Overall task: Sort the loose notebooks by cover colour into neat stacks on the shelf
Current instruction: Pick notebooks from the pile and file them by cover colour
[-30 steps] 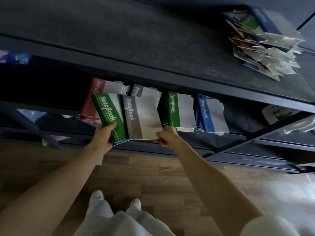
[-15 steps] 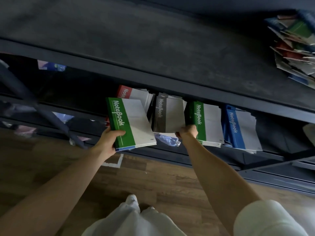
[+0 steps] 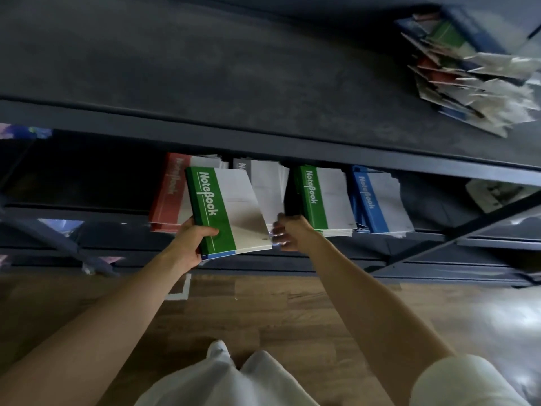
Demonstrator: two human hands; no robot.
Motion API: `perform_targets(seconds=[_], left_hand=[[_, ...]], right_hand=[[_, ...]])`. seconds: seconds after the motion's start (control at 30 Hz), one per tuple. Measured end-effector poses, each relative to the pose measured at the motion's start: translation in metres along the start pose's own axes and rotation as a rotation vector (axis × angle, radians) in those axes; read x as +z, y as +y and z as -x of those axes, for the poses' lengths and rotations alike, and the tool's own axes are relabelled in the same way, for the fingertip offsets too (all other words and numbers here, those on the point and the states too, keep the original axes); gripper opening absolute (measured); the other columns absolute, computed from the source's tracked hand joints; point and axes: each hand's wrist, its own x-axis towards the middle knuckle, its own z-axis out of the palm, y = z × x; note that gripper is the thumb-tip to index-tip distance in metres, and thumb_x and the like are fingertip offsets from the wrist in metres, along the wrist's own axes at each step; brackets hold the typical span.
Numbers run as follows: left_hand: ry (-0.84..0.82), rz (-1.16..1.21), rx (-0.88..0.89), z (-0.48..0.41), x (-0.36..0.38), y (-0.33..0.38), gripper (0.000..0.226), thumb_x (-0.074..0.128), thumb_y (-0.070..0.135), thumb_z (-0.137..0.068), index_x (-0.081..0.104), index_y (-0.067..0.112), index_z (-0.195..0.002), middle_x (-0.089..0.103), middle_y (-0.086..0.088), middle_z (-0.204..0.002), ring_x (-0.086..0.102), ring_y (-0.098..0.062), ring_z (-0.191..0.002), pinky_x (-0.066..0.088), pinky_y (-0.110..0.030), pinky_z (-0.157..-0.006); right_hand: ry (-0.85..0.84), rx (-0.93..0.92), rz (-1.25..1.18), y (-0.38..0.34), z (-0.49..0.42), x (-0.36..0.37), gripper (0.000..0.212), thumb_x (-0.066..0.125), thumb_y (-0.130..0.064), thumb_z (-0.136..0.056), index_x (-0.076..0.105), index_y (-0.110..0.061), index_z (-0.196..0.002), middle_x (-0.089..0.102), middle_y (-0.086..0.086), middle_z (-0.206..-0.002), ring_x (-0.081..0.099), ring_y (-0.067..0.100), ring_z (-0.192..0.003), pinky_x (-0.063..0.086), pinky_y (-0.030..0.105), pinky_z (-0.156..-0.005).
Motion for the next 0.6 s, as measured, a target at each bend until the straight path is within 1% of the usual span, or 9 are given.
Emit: perform_targets(seconds=[0.07, 0.17, 0.23, 0.3, 0.4, 0.43, 0.47, 0.53, 0.6], left_hand=[[-0.032, -0.01, 0.005, -0.001, 0.016, -0.003, 0.051, 0.05, -0.014, -0.086, 0.047, 0.01, -0.131, 0.055, -0.016, -0.126, 0.054, -0.032, -0.109, 0.044, -0.043, -0.086], [-0.066, -0.022, 0.001, -0.003, 0.041, -0.012, 0.053, 0.049, -0.016, -0.085, 0.046, 0.008, -0.132, 0.055, -0.017, -0.128, 0.054, -0.031, -0.106, 0.044, -0.042, -0.085], [-0.074, -0.012, -0.007, -0.003, 0.058, -0.018, 0.055, 0.049, -0.017, -0.085, 0.044, 0.007, -0.135, 0.055, -0.017, -0.131, 0.054, -0.033, -0.112, 0.044, -0.041, -0.084], [-0.07, 0.017, -0.014, -0.004, 0.075, -0.027, 0.057, 0.049, -0.017, -0.085, 0.043, 0.008, -0.136, 0.055, -0.015, -0.129, 0.053, -0.033, -0.116, 0.044, -0.042, -0.084], [-0.085, 0.023, 0.002, -0.002, 0.101, -0.039, 0.057, 0.048, -0.018, -0.085, 0.044, 0.009, -0.135, 0.056, -0.013, -0.121, 0.055, -0.028, -0.103, 0.043, -0.042, -0.083], [-0.095, 0.024, 0.01, -0.001, 0.109, -0.043, 0.056, 0.048, -0.018, -0.085, 0.044, 0.009, -0.134, 0.057, -0.013, -0.121, 0.057, -0.027, -0.099, 0.044, -0.041, -0.083], [-0.103, 0.036, 0.014, 0.0, 0.117, -0.047, 0.055, 0.049, -0.016, -0.086, 0.045, 0.01, -0.134, 0.057, -0.013, -0.121, 0.059, -0.027, -0.095, 0.044, -0.041, -0.082], [-0.114, 0.079, 0.015, 0.003, 0.133, -0.054, 0.048, 0.049, -0.009, -0.089, 0.047, 0.011, -0.133, 0.058, -0.012, -0.119, 0.061, -0.024, -0.088, 0.045, -0.041, -0.08], [-0.105, 0.12, 0.002, 0.006, 0.148, -0.061, 0.038, 0.051, 0.001, -0.093, 0.049, 0.015, -0.129, 0.06, -0.008, -0.114, 0.061, -0.024, -0.09, 0.046, -0.041, -0.081]], right_hand=[[-0.08, -0.003, 0.08, -0.002, 0.016, -0.006, 0.03, 0.049, -0.032, -0.097, 0.053, -0.009, -0.078, 0.051, 0.003, -0.07, 0.049, 0.017, -0.06, 0.046, 0.03, -0.056], [0.064, -0.099, 0.3, -0.001, 0.029, -0.014, 0.017, 0.054, -0.022, -0.092, 0.054, -0.007, -0.085, 0.048, 0.003, -0.067, 0.044, 0.015, -0.058, 0.04, 0.027, -0.053], [0.179, -0.176, 0.468, 0.005, 0.034, -0.025, 0.013, 0.051, -0.02, -0.091, 0.054, -0.007, -0.094, 0.051, 0.005, -0.075, 0.048, 0.019, -0.065, 0.039, 0.028, -0.055], [0.255, -0.249, 0.573, 0.012, 0.039, -0.039, 0.025, 0.05, -0.02, -0.091, 0.056, -0.004, -0.109, 0.055, 0.01, -0.089, 0.054, 0.026, -0.078, 0.041, 0.029, -0.063], [0.326, -0.307, 0.549, 0.021, 0.043, -0.064, 0.033, 0.052, -0.023, -0.092, 0.053, -0.005, -0.118, 0.059, 0.012, -0.103, 0.059, 0.03, -0.093, 0.045, 0.031, -0.07], [0.331, -0.312, 0.517, 0.024, 0.041, -0.074, 0.025, 0.053, -0.022, -0.091, 0.054, -0.006, -0.11, 0.059, 0.01, -0.097, 0.058, 0.029, -0.088, 0.043, 0.029, -0.067], [0.329, -0.304, 0.484, 0.027, 0.038, -0.085, 0.012, 0.053, -0.02, -0.089, 0.054, -0.009, -0.093, 0.055, 0.006, -0.085, 0.054, 0.025, -0.078, 0.041, 0.026, -0.059], [0.327, -0.288, 0.409, 0.035, 0.033, -0.106, 0.025, 0.054, -0.015, -0.086, 0.038, -0.015, -0.067, 0.042, 0.001, -0.067, 0.044, 0.021, -0.064, 0.033, 0.023, -0.049], [0.313, -0.286, 0.351, 0.041, 0.029, -0.128, 0.032, 0.055, -0.011, -0.084, 0.031, -0.016, -0.063, 0.037, 0.001, -0.063, 0.038, 0.019, -0.06, 0.032, 0.025, -0.05]])
